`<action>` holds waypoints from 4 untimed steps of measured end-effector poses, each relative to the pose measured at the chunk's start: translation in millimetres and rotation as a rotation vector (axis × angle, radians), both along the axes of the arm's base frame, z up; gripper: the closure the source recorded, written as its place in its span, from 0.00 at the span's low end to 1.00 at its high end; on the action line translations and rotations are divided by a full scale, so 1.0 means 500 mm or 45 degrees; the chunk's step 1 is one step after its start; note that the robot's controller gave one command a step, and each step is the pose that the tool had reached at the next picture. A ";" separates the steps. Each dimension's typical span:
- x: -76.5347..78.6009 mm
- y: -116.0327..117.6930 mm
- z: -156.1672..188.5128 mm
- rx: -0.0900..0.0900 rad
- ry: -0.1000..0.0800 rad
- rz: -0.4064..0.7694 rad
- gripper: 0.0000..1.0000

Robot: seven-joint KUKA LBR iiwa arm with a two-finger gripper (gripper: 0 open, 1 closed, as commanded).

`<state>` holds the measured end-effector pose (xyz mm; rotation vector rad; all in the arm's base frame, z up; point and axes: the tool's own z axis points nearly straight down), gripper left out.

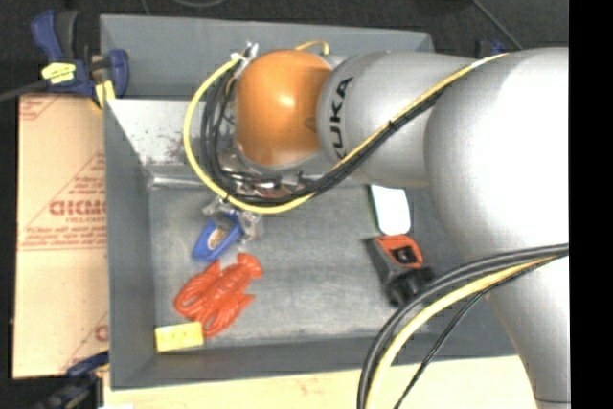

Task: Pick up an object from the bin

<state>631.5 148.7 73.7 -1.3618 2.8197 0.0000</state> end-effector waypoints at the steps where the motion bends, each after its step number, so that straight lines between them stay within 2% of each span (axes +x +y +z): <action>1: 0.000 0.000 0.000 0.000 0.000 -0.001 1.00; 2: -0.008 -0.014 0.078 -0.006 0.017 0.025 1.00; 3: -0.040 0.007 0.171 -0.005 0.007 0.116 1.00; 4: 0.007 -0.011 0.358 -0.002 0.006 0.058 1.00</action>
Offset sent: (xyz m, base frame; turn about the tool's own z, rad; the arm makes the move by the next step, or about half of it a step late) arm -0.0011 -0.0190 0.1343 -0.0546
